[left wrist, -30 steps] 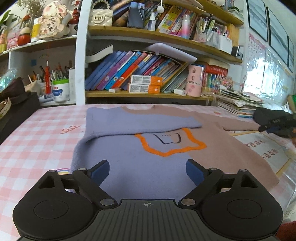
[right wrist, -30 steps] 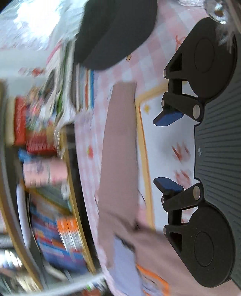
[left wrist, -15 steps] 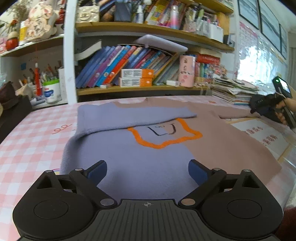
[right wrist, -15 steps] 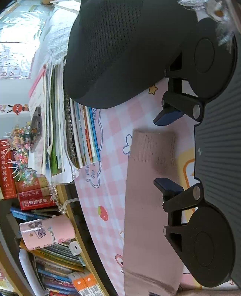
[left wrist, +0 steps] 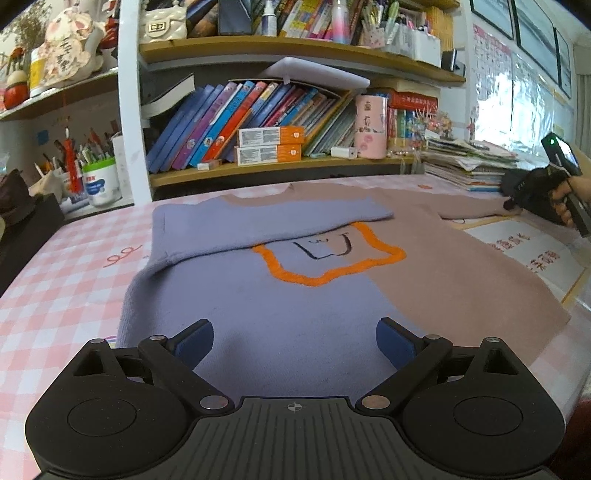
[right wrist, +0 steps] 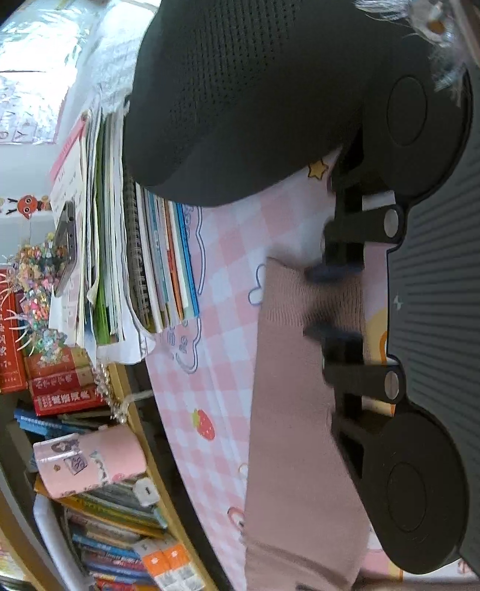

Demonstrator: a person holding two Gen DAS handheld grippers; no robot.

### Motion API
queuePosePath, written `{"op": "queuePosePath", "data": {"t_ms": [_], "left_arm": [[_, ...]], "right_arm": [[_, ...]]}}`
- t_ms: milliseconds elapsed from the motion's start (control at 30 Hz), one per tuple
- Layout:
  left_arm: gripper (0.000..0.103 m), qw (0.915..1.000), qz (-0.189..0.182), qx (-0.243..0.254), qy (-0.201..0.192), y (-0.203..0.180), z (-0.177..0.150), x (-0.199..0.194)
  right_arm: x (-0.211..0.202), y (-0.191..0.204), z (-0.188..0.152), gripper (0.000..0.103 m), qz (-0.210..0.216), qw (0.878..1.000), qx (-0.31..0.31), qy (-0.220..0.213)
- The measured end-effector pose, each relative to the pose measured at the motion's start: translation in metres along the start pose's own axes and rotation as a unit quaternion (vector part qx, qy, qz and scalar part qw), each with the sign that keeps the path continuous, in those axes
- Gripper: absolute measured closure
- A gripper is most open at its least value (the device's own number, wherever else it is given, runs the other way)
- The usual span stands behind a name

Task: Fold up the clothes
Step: 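Move the right tool to the pink sleeve cuff and grasp it, then lift the pink sleeve with the right tool, lay it across the chest, release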

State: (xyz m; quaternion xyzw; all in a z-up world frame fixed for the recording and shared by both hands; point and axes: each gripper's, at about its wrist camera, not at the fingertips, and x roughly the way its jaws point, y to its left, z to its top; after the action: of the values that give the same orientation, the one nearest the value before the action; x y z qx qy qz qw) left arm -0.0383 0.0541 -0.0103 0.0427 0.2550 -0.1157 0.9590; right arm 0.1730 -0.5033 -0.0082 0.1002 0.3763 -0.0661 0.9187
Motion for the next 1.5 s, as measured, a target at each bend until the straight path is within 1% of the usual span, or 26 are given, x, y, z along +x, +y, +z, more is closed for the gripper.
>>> {"op": "queuePosePath", "data": {"t_ms": [67, 133, 200, 300, 467, 567, 667, 767, 867, 967, 1100, 1267, 1500], "left_arm": [[0.004, 1.0, 0.003, -0.004, -0.006, 0.001, -0.001, -0.002], [0.004, 0.9999, 0.002, -0.008, -0.012, 0.002, -0.002, -0.004], [0.003, 0.9998, 0.0, -0.011, -0.016, 0.003, -0.002, -0.005], [0.003, 0.9997, -0.003, -0.009, -0.021, 0.003, -0.002, -0.006], [0.003, 0.9995, -0.009, 0.005, -0.03, -0.001, -0.003, -0.007], [0.003, 0.9991, -0.011, 0.01, -0.039, -0.003, -0.005, -0.009], [0.002, 0.9987, -0.012, 0.014, -0.047, -0.005, -0.005, -0.011], [0.002, 0.9983, -0.016, 0.015, -0.055, -0.005, -0.006, -0.014], [0.002, 0.9979, -0.021, 0.012, -0.06, -0.004, -0.007, -0.015], [0.002, 0.9973, -0.03, 0.007, -0.067, -0.001, -0.008, -0.017], [0.002, 0.9964, -0.045, -0.007, -0.072, 0.004, -0.008, -0.018], [0.002, 0.9962, -0.049, -0.008, -0.072, 0.004, -0.008, -0.018], [0.002, 0.9963, -0.052, -0.01, -0.068, 0.004, -0.008, -0.017]], "right_arm": [[-0.003, 0.002, 0.003, 0.094, 0.003, 1.0, 0.007, -0.005], [-0.013, 0.009, 0.011, 0.095, 0.011, 1.0, 0.009, -0.021], [-0.031, 0.022, 0.023, 0.095, 0.03, 0.998, 0.004, -0.046], [-0.064, 0.053, 0.045, 0.095, 0.063, 0.994, -0.017, -0.086], [-0.116, 0.123, 0.077, 0.095, 0.126, 0.98, -0.064, -0.141], [-0.136, 0.169, 0.088, 0.095, 0.161, 0.97, -0.094, -0.158], [-0.15, 0.221, 0.094, 0.095, 0.193, 0.958, -0.13, -0.165], [-0.157, 0.267, 0.095, 0.095, 0.222, 0.947, -0.161, -0.166], [-0.156, 0.311, 0.09, 0.095, 0.246, 0.937, -0.189, -0.159], [-0.149, 0.351, 0.079, 0.095, 0.265, 0.93, -0.21, -0.144], [-0.135, 0.393, 0.062, 0.095, 0.28, 0.923, -0.236, -0.12], [-0.113, 0.423, 0.04, 0.095, 0.289, 0.92, -0.252, -0.086], [-0.084, 0.449, 0.015, 0.095, 0.308, 0.916, -0.254, -0.041]]}}
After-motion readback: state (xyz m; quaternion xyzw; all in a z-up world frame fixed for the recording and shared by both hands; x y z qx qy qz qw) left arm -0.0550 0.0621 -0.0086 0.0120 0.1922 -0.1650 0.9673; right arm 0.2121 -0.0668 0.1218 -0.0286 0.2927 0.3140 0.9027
